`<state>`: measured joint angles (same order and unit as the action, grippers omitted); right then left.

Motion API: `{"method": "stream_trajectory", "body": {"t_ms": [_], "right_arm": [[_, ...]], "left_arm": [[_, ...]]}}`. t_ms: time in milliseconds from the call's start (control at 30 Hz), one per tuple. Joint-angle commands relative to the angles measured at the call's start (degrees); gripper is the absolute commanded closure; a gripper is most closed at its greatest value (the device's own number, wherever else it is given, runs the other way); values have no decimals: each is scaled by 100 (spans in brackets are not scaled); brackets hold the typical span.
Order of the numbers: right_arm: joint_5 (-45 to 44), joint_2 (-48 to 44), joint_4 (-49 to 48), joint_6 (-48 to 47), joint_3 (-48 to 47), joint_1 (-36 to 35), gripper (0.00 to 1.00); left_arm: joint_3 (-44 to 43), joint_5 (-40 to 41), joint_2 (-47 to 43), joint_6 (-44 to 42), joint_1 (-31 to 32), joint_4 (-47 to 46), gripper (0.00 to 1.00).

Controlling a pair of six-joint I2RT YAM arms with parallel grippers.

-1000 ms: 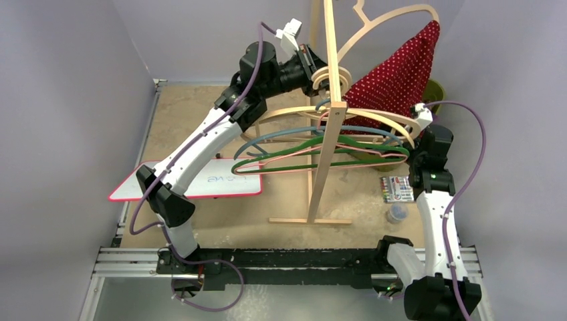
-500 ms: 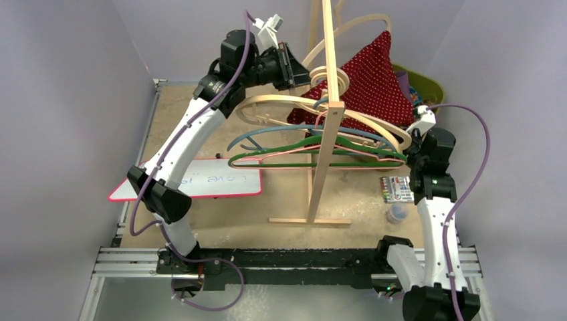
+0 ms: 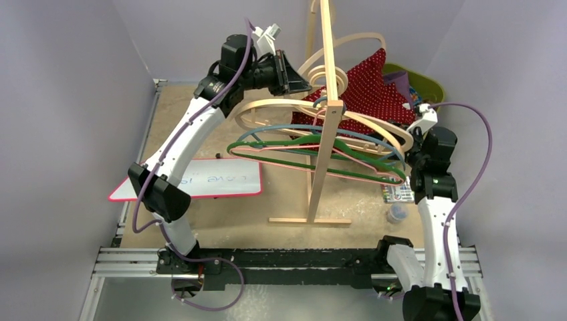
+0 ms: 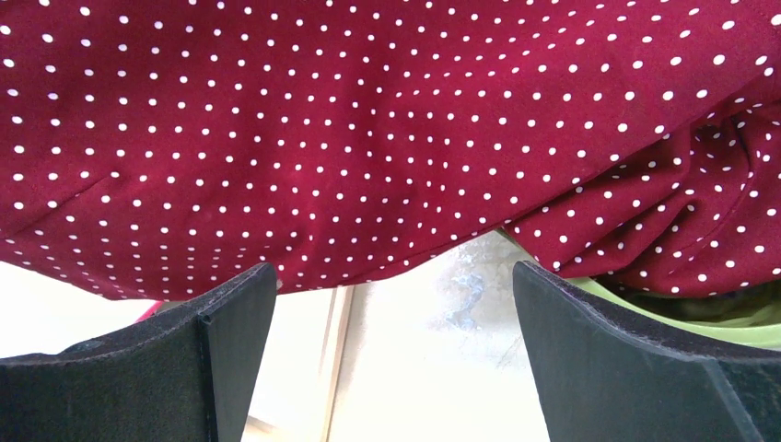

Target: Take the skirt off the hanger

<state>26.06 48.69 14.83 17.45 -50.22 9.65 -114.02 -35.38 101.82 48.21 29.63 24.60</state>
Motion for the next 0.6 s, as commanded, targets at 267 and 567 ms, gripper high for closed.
{"method": "stream_trajectory", "body": {"t_ms": [267,567], "right_arm": [[618,302,-515,548,-81,-16,1],[1558,1079,-1711,1441,437,-16,1]], "left_arm": [[1314,-404,-633,910,-702,-2167,100],[2577,-396,-808,2415,-800,-4118,100]]}}
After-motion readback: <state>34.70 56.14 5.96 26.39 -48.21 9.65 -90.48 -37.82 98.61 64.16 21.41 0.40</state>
